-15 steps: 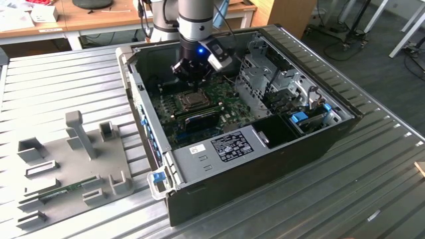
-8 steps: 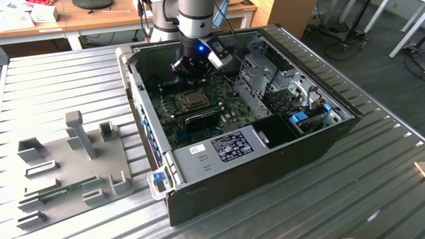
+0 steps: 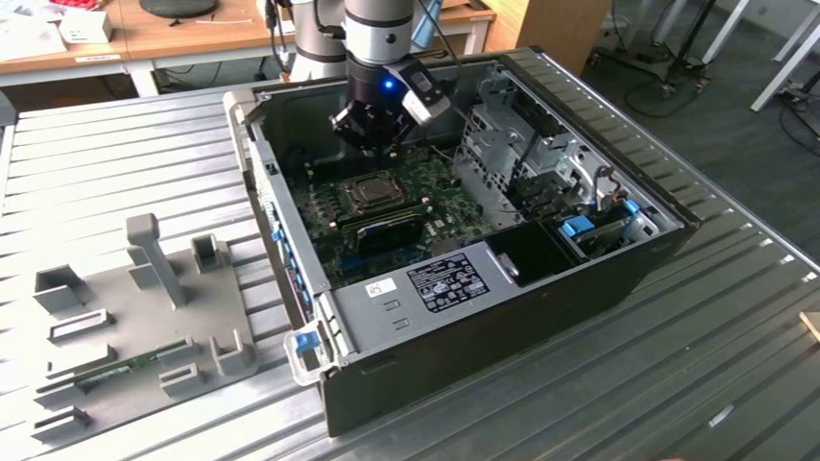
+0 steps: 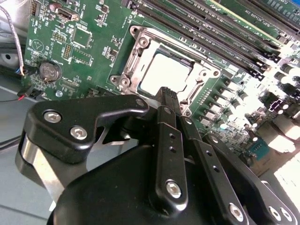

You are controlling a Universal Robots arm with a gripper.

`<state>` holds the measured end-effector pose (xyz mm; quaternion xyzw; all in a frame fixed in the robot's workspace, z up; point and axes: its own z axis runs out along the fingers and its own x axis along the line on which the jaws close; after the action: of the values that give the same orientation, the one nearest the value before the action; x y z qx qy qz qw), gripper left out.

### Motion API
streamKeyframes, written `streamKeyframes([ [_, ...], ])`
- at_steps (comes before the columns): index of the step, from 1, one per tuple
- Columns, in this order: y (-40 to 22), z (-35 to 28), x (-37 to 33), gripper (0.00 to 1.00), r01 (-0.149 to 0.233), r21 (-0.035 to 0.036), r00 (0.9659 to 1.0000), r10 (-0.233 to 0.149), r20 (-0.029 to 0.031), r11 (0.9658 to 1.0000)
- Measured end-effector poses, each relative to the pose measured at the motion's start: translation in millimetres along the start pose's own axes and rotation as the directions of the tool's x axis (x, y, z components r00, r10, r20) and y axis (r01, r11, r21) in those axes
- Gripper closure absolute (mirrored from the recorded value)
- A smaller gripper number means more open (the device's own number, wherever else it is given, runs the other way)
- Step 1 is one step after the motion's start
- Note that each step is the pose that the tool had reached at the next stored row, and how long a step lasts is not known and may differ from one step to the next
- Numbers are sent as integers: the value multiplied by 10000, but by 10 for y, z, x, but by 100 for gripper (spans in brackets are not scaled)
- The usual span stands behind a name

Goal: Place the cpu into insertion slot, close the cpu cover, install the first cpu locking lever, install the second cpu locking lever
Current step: 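Install the second cpu locking lever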

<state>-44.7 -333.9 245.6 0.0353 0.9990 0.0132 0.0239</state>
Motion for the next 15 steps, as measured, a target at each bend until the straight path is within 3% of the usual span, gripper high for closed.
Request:
streamKeyframes([
  [7, -7, -4, -1, 90, 2, 3, 10000, -2, -2, 10000],
  [15, -56, -4, -4, 90, 0, 1, 10000, 0, 0, 10000],
])
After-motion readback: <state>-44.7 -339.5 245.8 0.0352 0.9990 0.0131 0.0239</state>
